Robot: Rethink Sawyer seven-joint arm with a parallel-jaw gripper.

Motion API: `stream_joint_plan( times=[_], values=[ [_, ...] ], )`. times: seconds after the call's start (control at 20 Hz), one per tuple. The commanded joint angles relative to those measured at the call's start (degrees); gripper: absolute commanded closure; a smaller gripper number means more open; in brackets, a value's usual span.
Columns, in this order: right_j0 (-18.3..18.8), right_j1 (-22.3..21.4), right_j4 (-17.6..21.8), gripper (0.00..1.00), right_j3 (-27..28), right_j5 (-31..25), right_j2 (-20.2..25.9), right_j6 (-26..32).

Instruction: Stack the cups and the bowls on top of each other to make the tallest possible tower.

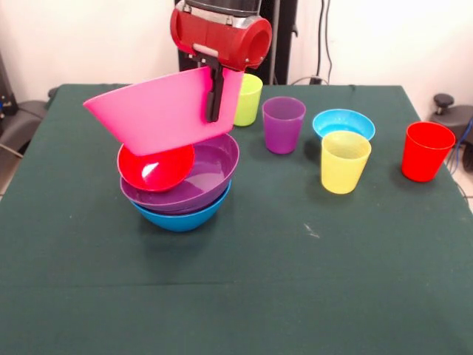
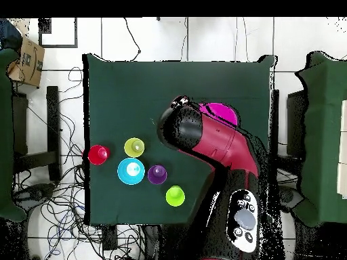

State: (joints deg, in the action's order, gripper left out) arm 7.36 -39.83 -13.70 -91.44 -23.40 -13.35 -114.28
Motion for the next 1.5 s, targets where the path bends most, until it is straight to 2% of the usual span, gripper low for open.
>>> stream_joint_plan(
  times=[0.05,0.4,0.65,1.0,1.25,1.5],
  values=[
    [-1.4,0.3,0.8,1.0,-2.9,-9.7,1.5,-7.7],
    [-2.0,0.8,0.6,1.0,-4.4,-9.2,1.2,-8.2],
    [-3.2,1.5,0.4,1.0,-4.4,-16.0,0.1,-9.4],
    [-4.8,1.2,0.6,1.0,-4.6,-18.5,-1.4,-10.6],
    [-5.8,1.8,-0.1,1.0,-6.2,-15.5,-1.3,-11.0],
    [-4.7,1.9,0.3,1.0,-6.9,-13.4,-1.3,-9.1]
  ],
)
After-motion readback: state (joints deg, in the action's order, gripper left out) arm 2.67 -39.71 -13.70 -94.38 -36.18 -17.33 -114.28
